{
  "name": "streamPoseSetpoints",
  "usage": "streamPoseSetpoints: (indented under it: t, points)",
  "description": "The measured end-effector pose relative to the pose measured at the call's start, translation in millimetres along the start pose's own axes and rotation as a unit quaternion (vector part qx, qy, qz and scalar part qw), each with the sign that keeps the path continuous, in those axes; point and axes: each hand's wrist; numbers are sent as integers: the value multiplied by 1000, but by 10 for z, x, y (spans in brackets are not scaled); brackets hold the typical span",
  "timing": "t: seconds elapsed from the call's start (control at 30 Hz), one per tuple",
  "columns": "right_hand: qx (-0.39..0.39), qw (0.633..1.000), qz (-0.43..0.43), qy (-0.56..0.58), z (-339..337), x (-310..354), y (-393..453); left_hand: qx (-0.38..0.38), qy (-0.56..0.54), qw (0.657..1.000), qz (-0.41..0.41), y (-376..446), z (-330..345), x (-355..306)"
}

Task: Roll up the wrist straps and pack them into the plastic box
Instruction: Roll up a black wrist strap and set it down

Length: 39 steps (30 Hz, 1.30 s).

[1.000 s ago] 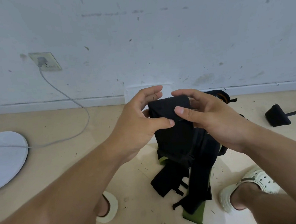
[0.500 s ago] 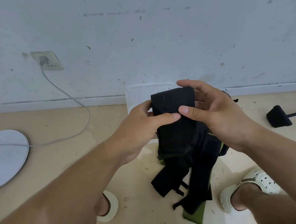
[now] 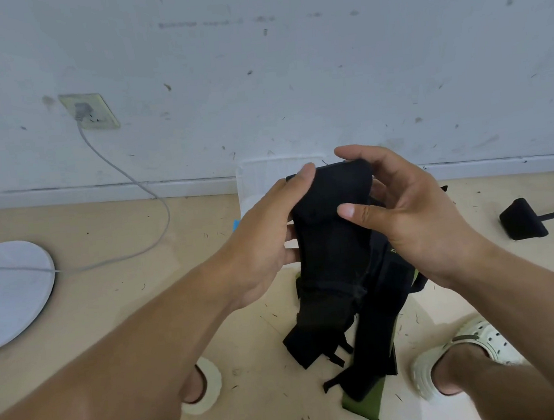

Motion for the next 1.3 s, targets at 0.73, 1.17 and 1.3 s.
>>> streamPoseSetpoints:
  t: [0.73, 1.17, 1.3]
  points:
    - [10, 999, -17, 31, 35, 7, -16, -11, -18, 999, -26, 24, 6, 4]
    - [29, 994, 103, -7, -22, 113, 11, -48, -22, 998, 29, 55, -14, -15]
    - [37, 987, 157, 9, -38, 92, 32, -53, -39, 997, 35, 55, -20, -18]
Point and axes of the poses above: each hand's wrist, its own y-axis towards the middle knuckle, its own z-axis out of the palm, x = y × z, and after that the axes turned 15 degrees about -x, right-handed
